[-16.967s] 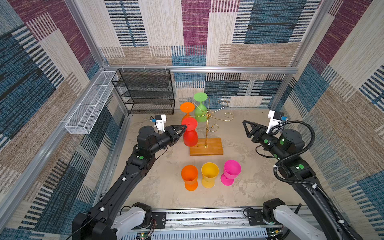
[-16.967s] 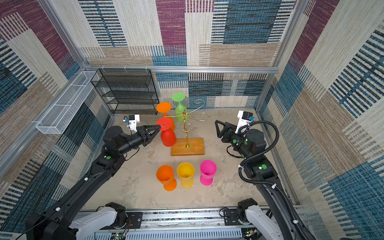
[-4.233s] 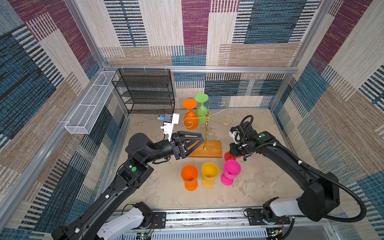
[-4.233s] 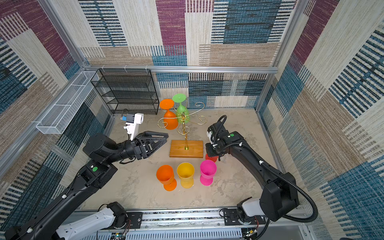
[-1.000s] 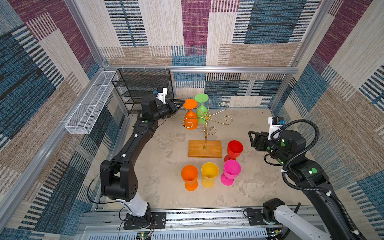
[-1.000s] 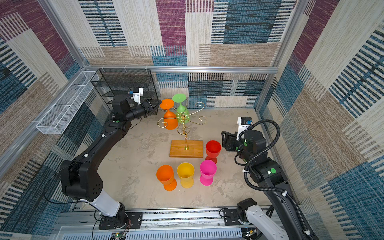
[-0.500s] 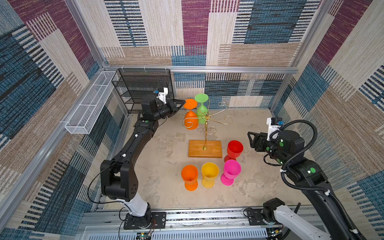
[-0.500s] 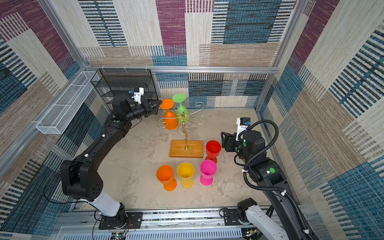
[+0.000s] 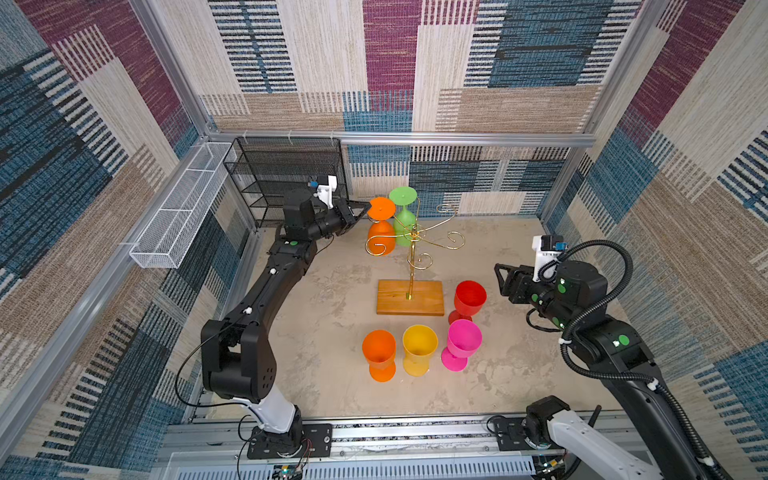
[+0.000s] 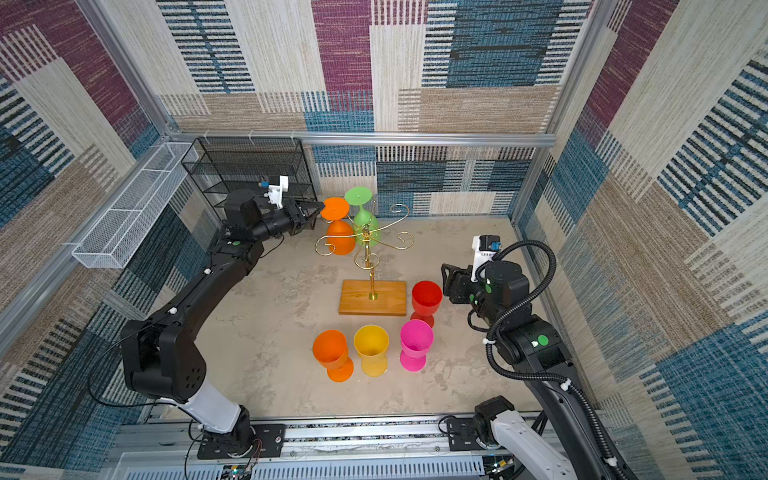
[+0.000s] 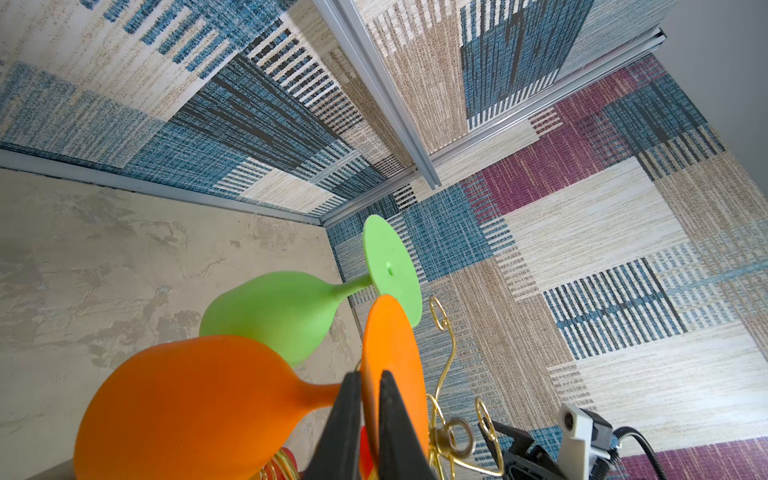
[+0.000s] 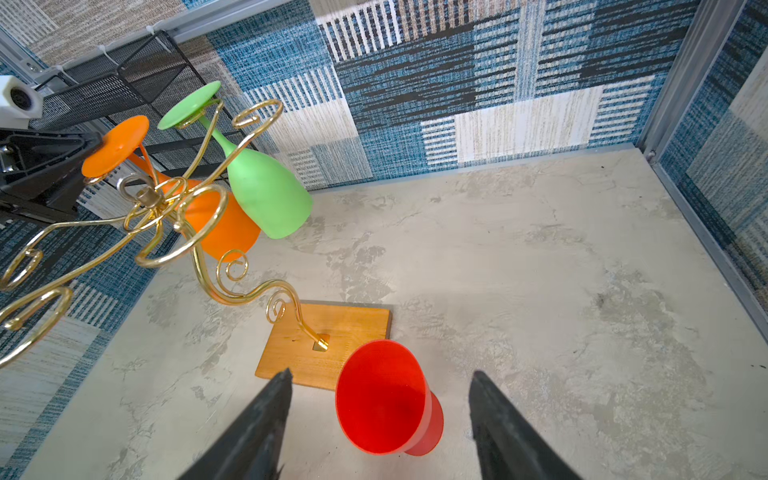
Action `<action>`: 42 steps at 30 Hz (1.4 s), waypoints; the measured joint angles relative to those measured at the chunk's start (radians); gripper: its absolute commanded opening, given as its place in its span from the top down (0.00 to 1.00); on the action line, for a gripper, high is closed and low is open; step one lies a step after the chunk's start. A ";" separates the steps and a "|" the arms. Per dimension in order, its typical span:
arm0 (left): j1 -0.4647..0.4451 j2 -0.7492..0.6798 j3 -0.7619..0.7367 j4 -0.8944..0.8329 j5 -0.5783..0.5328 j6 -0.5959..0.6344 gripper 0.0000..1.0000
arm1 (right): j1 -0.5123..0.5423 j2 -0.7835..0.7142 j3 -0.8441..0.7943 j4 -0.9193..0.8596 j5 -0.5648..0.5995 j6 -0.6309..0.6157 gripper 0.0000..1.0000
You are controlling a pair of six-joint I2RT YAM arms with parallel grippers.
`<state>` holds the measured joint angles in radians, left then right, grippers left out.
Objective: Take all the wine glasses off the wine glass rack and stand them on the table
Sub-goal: 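Close the left gripper on the foot of the orange glass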
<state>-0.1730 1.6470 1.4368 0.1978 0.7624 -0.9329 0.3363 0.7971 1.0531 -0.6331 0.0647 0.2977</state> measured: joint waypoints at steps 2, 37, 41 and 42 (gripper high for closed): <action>0.000 0.000 0.000 0.000 0.001 -0.002 0.93 | 0.000 0.000 -0.002 0.001 -0.003 0.000 0.31; 0.008 -0.011 -0.008 0.068 0.053 -0.119 1.00 | -0.005 0.008 -0.014 0.015 -0.031 0.000 0.31; 0.008 -0.027 -0.019 0.068 0.059 -0.118 1.00 | -0.007 0.008 -0.020 0.016 -0.031 0.000 0.31; 0.008 -0.032 -0.022 0.068 0.060 -0.118 1.00 | -0.007 0.008 -0.020 0.016 -0.031 0.000 0.31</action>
<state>-0.1646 1.6146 1.4151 0.2653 0.8219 -1.0512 0.3294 0.8047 1.0328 -0.6170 0.0338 0.2974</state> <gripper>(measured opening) 0.069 0.689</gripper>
